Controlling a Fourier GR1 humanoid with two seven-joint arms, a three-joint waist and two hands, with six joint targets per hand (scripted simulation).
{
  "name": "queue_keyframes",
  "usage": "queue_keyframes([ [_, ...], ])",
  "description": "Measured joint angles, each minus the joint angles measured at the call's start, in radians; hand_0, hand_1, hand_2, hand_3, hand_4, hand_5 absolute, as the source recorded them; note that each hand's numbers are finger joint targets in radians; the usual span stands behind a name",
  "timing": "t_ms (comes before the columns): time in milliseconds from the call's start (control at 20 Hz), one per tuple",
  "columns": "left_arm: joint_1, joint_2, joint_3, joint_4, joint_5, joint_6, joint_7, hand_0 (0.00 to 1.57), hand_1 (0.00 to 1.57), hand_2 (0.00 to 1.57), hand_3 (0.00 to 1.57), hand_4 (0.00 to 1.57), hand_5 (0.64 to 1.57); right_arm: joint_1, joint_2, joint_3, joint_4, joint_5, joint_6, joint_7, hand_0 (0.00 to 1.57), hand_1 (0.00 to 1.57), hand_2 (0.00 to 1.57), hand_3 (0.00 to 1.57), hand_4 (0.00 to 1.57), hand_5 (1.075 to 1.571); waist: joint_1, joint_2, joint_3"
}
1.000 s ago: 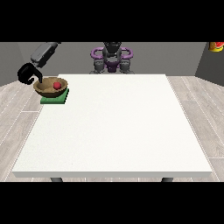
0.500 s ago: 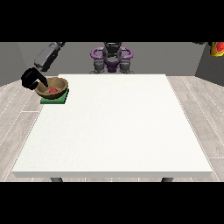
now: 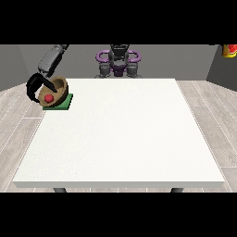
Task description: Pick the cup and pour the ball into the bowl, then pick the bowl and place it on the pad
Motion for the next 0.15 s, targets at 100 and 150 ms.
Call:
queue_keyframes([
  [100, 0.006, -0.018, -0.018, -0.007, -0.011, 0.021, 0.012, 0.0, 0.0, 0.0, 0.0, 1.19, 1.569, -0.007, 0.006, 0.022, -0.003, 0.017, -0.002, 0.031, 0.0, 0.0, 0.0, 0.0, 0.0, 1.383, -0.01, -0.036, 0.0001],
  [150, 0.015, -0.028, -0.024, -0.007, -0.016, 0.026, 0.012, 0.0, 0.0, 0.0, 0.0, 1.19, 1.569, -0.01, -0.005, 0.029, -0.006, 0.021, 0.008, 0.052, 0.0, 0.0, 0.0, 0.0, 0.2, 1.375, -0.013, -0.057, 0.0],
])
